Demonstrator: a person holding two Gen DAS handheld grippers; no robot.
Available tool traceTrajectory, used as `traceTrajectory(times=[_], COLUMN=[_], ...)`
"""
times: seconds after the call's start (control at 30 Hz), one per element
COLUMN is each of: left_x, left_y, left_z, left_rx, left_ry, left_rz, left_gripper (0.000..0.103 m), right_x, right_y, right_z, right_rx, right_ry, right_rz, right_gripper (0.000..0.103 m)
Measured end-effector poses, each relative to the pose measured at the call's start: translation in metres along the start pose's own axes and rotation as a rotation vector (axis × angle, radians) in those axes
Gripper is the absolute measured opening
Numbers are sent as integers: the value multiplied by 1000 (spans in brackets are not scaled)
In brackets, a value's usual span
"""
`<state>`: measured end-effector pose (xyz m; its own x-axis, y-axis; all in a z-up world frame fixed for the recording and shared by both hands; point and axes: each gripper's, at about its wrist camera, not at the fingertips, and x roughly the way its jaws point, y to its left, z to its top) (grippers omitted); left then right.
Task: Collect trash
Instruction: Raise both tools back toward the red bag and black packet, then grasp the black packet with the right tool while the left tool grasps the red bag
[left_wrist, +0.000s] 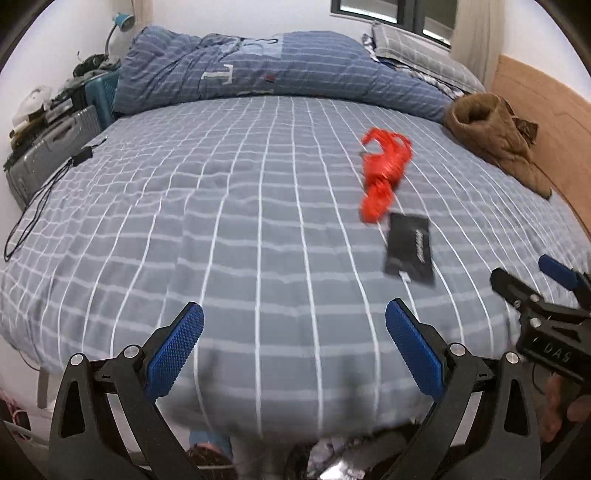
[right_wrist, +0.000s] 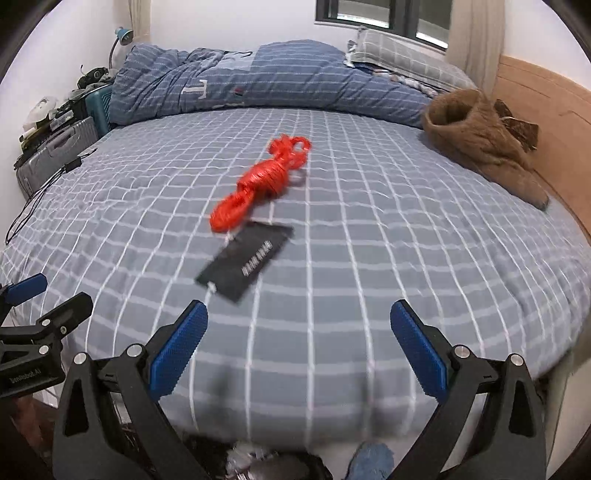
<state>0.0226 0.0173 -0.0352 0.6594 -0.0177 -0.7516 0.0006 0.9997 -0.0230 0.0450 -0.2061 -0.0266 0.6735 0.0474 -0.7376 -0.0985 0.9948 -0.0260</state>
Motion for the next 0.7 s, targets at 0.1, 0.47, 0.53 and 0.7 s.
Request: traceTrajectory(times=[0.1, 0.47, 0.53, 0.7], left_x=[18, 71, 76, 78], left_y=[9, 36, 38, 37], left_z=[21, 67, 67, 62], left_rx=[-7, -45, -52, -44], left_ry=[-9, -12, 0, 6], left_rz=[6, 18, 13, 19], left_gripper=[97, 97, 97, 97], right_x=[30, 115, 122, 127], right_y=[11, 33, 36, 40], right_z=[14, 32, 31, 29], right_rx=[-5, 34, 38, 47], right_ry=[37, 180, 197, 200], right_rz=[10, 62, 74, 62], right_gripper=[95, 82, 75, 67])
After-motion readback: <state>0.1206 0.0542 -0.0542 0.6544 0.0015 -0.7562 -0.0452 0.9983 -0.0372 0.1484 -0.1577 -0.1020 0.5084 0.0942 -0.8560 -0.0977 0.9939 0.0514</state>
